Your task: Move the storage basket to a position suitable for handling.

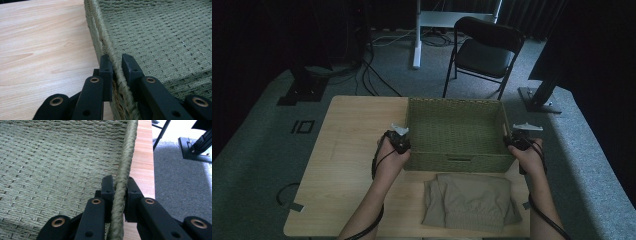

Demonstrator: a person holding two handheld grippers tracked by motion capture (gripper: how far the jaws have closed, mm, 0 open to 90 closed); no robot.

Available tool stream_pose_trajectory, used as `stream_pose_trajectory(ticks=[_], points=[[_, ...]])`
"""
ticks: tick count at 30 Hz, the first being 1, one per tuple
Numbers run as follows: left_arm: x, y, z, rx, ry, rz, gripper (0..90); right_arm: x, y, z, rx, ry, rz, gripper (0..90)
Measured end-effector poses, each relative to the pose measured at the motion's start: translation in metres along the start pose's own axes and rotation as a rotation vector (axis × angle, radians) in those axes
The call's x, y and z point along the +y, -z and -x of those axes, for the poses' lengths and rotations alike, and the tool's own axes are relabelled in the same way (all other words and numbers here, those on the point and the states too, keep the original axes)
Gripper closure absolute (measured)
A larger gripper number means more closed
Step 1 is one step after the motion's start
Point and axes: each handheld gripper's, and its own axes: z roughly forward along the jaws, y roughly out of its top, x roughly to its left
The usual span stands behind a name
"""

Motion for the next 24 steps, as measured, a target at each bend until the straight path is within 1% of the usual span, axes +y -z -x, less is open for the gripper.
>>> stream_pose_trajectory(ticks=[3,4,8,10,11,12,13,14,16,17,18,19,20,21,22,23,24], points=[[0.0,0.0,0.0,-0.006,0.003,-0.003,80.4,0.001,0.0,0.001,0.003,-0.011,-0.004,80.8],[0.0,0.0,-0.001,-0.014,0.011,-0.004,80.3,0.001,0.0,0.001,0.003,-0.01,-0.005,80.8],[0.001,0.0,-0.004,-0.037,0.02,-0.004,79.4,0.001,0.0,0.002,0.008,-0.016,-0.006,80.2],[0.0,0.0,-0.006,-0.057,0.031,0.001,78.3,0.001,0.0,0.002,0.015,-0.018,-0.003,77.3],[0.0,0.0,-0.007,-0.069,0.041,0.001,77.2,0.001,0.0,0.003,0.026,-0.039,-0.001,74.1],[0.0,0.0,-0.009,-0.087,0.052,0.003,75.5,0.001,-0.001,0.004,0.029,-0.044,0.008,71.6],[0.0,-0.001,-0.011,-0.101,0.06,0.011,73.8,0.0,-0.002,0.004,0.024,-0.024,0.002,69.8],[0.0,-0.002,-0.012,-0.112,0.062,0.015,71.2,0.0,-0.002,0.004,0.031,-0.013,-0.001,65.1],[-0.001,-0.004,-0.015,-0.139,0.067,0.023,64.2,-0.001,-0.004,0.003,0.06,-0.012,-0.001,57.5],[-0.001,-0.005,-0.016,-0.147,0.064,0.025,62.9,-0.001,-0.005,0.001,0.074,-0.006,-0.009,50.7],[-0.001,-0.005,-0.017,-0.15,0.044,0.038,59.9,-0.001,-0.006,0.001,0.073,-0.002,-0.009,50.3],[-0.001,-0.006,-0.019,-0.144,0.026,0.046,53.7,-0.001,-0.007,0.001,0.064,0.004,-0.013,48.2],[0.0,-0.006,-0.02,-0.152,0.028,0.046,50.5,-0.001,-0.007,0.001,0.068,-0.001,-0.021,43.1],[0.0,-0.006,-0.02,-0.168,0.041,0.043,49.3,0.0,-0.008,0.002,0.07,-0.001,-0.017,39.2],[0.001,-0.006,-0.021,-0.174,0.036,0.045,43.9,0.001,-0.009,0.003,0.069,-0.011,-0.01,37.0],[0.001,-0.006,-0.021,-0.17,0.016,0.05,38.0,0.001,-0.009,0.004,0.071,-0.021,-0.003,33.8],[0.001,-0.007,-0.022,-0.167,0.01,0.051,36.1,0.001,-0.01,0.004,0.074,-0.022,0.014,29.3]])
